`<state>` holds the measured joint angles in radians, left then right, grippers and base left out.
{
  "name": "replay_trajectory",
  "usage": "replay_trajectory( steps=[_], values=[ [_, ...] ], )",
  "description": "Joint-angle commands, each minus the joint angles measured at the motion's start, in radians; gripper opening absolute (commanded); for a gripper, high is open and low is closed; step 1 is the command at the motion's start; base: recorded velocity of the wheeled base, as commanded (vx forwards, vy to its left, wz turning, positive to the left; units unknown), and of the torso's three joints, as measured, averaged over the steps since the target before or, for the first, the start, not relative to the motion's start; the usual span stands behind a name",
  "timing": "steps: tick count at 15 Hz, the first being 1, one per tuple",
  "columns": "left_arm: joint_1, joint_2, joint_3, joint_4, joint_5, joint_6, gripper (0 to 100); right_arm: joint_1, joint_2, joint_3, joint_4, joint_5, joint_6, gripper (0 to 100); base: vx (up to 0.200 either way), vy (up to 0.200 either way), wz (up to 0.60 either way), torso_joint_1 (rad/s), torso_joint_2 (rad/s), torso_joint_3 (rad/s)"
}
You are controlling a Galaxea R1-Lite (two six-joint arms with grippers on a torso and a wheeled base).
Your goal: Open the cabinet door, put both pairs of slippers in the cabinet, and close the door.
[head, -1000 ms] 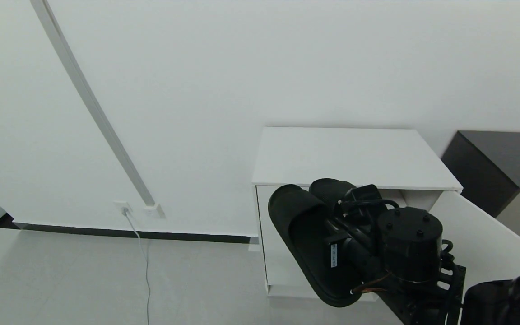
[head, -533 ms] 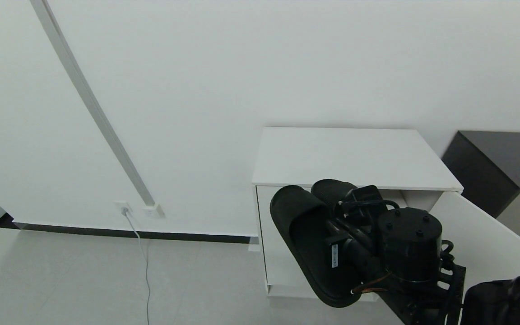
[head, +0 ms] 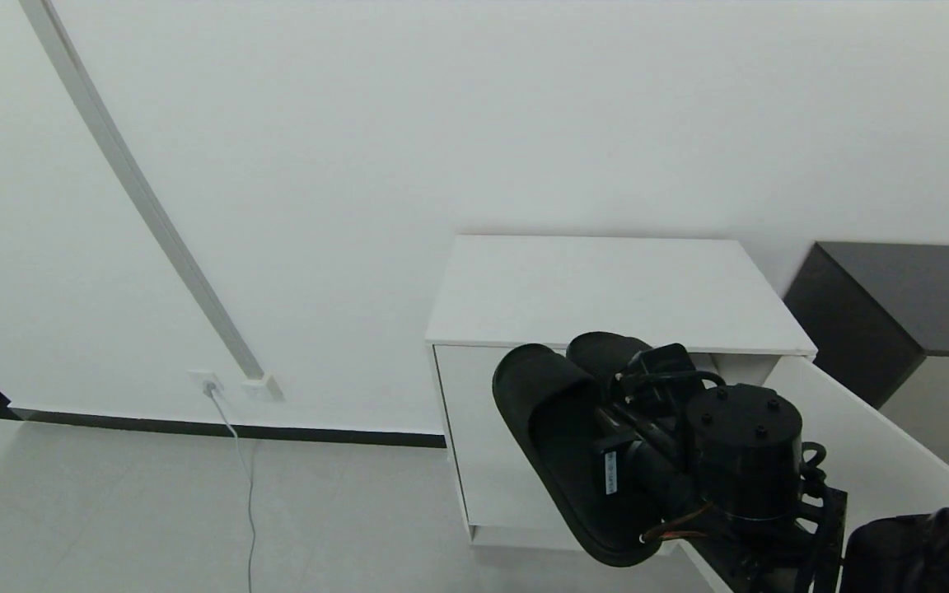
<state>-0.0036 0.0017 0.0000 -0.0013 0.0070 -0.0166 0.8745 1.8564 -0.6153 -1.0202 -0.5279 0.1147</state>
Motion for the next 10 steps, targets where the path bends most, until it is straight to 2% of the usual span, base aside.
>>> replay_trajectory(
  steps=[1, 7, 10],
  values=[
    [0.001, 0.001, 0.0, 0.0, -0.001, 0.0, 0, 0.0, 0.003, 0.0, 0.0, 0.0, 0.0, 0, 0.0, -0.2, 0.0, 0.002, 0.0, 0.007],
    [0.001, 0.001, 0.0, 0.0, -0.001, 0.0, 0, 0.0, -0.009, 0.028, -0.014, -0.001, -0.001, 0, 0.0, -0.2, 0.0, 0.007, 0.0, 0.004],
    [0.001, 0.001, 0.0, 0.0, -0.001, 0.001, 0, -0.003, -0.022, 0.071, -0.031, 0.005, -0.052, 0, 0.0, -0.2, 0.0, 0.004, 0.0, 0.002]
  ],
)
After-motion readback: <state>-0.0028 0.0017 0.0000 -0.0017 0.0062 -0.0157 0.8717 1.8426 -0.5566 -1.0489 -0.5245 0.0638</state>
